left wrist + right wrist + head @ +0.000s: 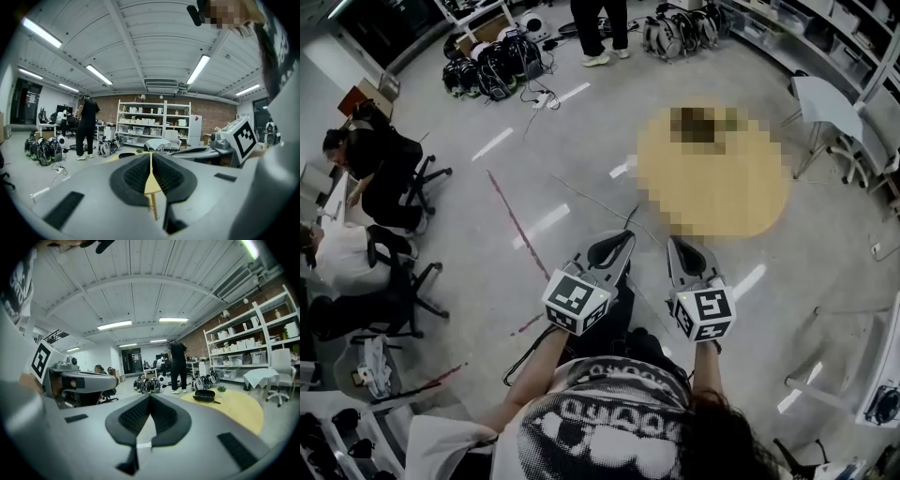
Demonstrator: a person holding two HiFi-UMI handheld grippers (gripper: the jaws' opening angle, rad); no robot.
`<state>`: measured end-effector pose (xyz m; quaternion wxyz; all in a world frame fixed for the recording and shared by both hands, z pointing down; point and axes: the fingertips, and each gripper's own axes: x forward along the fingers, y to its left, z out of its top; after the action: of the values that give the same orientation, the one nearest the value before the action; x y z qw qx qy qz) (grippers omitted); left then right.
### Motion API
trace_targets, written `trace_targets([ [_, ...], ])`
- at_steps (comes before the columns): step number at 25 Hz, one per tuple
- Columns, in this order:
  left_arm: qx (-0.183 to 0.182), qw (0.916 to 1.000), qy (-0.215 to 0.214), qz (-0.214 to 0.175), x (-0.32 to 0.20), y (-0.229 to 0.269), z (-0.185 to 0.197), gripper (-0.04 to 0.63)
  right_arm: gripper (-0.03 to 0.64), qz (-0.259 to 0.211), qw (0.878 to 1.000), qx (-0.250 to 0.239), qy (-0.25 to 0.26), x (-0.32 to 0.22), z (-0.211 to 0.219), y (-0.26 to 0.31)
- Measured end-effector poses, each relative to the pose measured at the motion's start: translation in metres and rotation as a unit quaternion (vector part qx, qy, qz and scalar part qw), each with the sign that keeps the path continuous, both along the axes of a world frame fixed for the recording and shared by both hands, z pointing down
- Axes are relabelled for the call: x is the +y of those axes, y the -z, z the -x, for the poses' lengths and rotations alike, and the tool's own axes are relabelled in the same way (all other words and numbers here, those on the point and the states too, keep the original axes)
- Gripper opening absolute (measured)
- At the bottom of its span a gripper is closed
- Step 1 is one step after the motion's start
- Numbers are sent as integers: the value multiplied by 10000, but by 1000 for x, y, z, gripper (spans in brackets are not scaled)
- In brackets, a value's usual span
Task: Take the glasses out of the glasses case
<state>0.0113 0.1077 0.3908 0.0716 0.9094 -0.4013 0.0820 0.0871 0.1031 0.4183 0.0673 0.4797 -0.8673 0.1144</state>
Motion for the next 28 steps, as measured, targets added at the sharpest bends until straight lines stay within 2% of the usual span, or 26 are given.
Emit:
trace_targets([
  [8, 79, 9990, -443, 73, -95, -12, -4, 20, -3, 58, 9995, 178, -245, -90, 6, -10],
  [19, 179, 9957, -897, 129, -241, -13, 28, 20, -2, 384, 9967, 229, -679, -229, 37, -19],
  [28, 243, 9932, -1120, 186, -309, -21, 42, 20, -3, 572, 9918, 352, -1088, -283, 36, -29],
])
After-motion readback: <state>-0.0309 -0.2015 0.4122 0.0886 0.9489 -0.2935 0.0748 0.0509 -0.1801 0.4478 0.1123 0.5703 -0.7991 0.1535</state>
